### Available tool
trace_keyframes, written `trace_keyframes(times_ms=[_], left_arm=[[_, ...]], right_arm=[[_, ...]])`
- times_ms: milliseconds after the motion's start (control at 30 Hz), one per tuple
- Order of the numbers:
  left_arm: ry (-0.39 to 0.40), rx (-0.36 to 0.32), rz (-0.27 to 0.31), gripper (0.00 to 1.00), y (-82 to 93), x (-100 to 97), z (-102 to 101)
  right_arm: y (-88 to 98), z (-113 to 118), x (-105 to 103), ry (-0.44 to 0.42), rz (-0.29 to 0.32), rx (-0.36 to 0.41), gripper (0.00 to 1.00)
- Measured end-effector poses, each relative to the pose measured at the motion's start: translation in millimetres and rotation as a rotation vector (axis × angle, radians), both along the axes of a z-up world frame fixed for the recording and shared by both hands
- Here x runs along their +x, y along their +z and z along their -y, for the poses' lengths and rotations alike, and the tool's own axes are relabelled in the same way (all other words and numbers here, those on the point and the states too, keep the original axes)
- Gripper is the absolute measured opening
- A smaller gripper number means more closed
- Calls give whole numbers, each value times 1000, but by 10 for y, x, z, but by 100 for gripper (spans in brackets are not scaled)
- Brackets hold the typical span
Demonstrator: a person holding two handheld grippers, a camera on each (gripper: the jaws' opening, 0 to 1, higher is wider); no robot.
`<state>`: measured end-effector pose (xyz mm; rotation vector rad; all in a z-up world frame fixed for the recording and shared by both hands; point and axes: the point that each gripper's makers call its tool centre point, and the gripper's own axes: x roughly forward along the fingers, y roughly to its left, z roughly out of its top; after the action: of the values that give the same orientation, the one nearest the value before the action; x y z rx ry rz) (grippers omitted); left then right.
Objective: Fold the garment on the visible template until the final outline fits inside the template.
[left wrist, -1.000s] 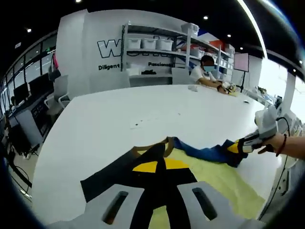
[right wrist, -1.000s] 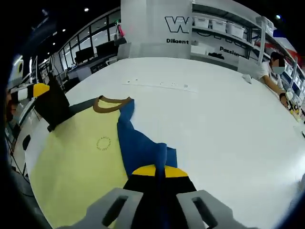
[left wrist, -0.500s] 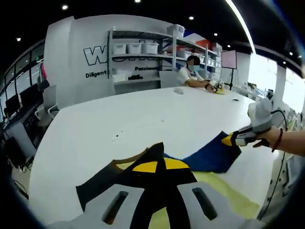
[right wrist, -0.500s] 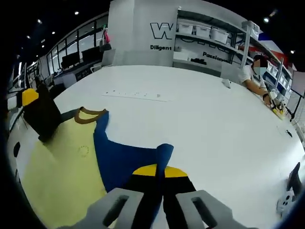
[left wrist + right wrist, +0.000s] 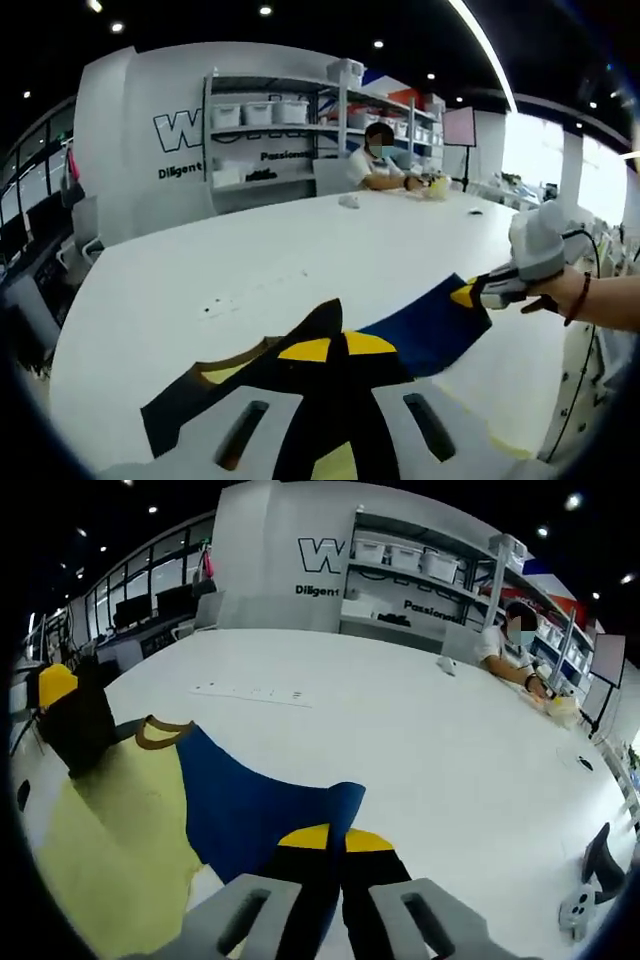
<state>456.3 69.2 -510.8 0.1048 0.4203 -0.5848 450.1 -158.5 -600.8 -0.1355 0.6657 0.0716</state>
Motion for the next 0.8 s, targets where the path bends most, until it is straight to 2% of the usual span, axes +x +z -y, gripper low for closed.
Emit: trace_keyframes(times_ms=[300,400,467,633,800], left_arm=[[-13,35,-6,7,-132,81,268],[-42,62,-21,7,-273,77,397],[-58,109,-42,7,-424,56,433],[-70,117,-94,7,-651,8,499],[-68,73,-127,7,-741,9,557]], right_arm=[[-3,-31,21,7,2,17,0],[0,-50,19,11,1,22,0],[-12,-72,21,16,-3,28,0],[-30,-124,29,30,-11,33,0],[-12,-138,42,26,-7,45,0]])
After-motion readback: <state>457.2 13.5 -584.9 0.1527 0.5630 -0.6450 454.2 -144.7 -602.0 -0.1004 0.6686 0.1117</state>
